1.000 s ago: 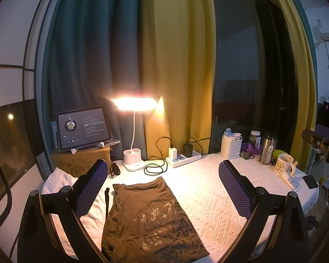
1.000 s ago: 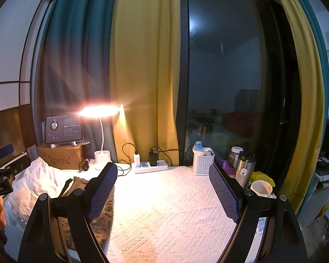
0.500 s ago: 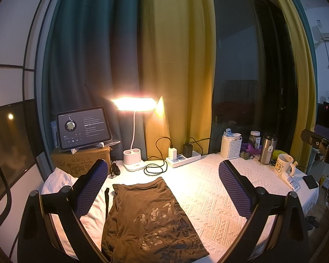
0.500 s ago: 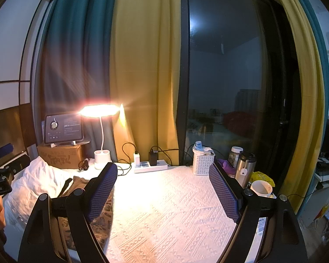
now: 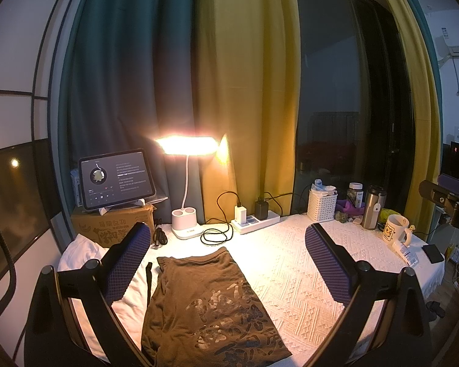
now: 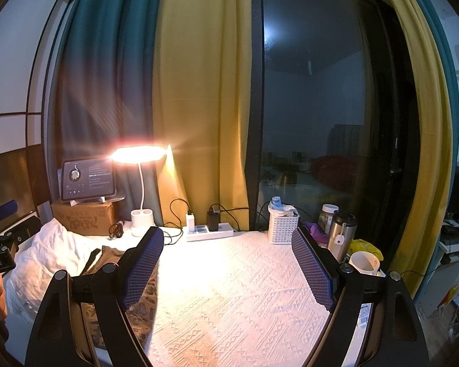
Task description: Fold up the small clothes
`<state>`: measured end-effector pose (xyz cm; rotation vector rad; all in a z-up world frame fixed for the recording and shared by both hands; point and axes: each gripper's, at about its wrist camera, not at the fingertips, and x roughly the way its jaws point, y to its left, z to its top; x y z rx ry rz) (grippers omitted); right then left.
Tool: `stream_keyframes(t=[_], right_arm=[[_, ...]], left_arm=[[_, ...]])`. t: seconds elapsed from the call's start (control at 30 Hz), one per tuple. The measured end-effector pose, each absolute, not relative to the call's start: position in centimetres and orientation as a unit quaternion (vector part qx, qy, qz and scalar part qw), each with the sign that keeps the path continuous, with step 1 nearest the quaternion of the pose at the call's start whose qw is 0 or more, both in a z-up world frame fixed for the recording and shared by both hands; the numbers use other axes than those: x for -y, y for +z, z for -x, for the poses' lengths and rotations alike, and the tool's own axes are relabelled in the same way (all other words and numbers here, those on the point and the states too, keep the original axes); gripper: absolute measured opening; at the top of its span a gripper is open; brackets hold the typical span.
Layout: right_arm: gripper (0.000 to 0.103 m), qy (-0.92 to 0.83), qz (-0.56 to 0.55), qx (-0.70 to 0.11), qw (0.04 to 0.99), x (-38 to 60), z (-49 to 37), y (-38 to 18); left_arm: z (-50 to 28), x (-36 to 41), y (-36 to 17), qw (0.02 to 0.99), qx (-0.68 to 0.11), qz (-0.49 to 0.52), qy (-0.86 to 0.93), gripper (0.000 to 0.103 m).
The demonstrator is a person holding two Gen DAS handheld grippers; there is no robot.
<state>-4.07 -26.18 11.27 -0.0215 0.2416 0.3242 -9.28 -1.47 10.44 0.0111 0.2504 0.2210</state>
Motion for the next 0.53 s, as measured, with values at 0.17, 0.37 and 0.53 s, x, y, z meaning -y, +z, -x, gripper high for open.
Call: stream_keyframes(t=[0.17, 0.37, 0.53], right_arm=[[0.087, 0.161, 0.011, -0.120, 0.980, 26.15, 4.02, 11.28], [0.087, 0.163, 0.013, -0.124, 0.979, 26.51, 3.78, 11.04], [0.087, 0.163, 0.014, -0.124, 0.979, 26.53, 3.73, 11.00]], left_arm=[[9.31, 1.52, 10.42, 0.986, -0.125, -0.005, 0.110, 0.100], [9.28, 1.54, 10.42, 0.986, -0.124, -0.005, 0.110, 0.100], [9.21, 1.44, 10.34, 0.987, -0.122, -0.009, 0.104, 0.100]])
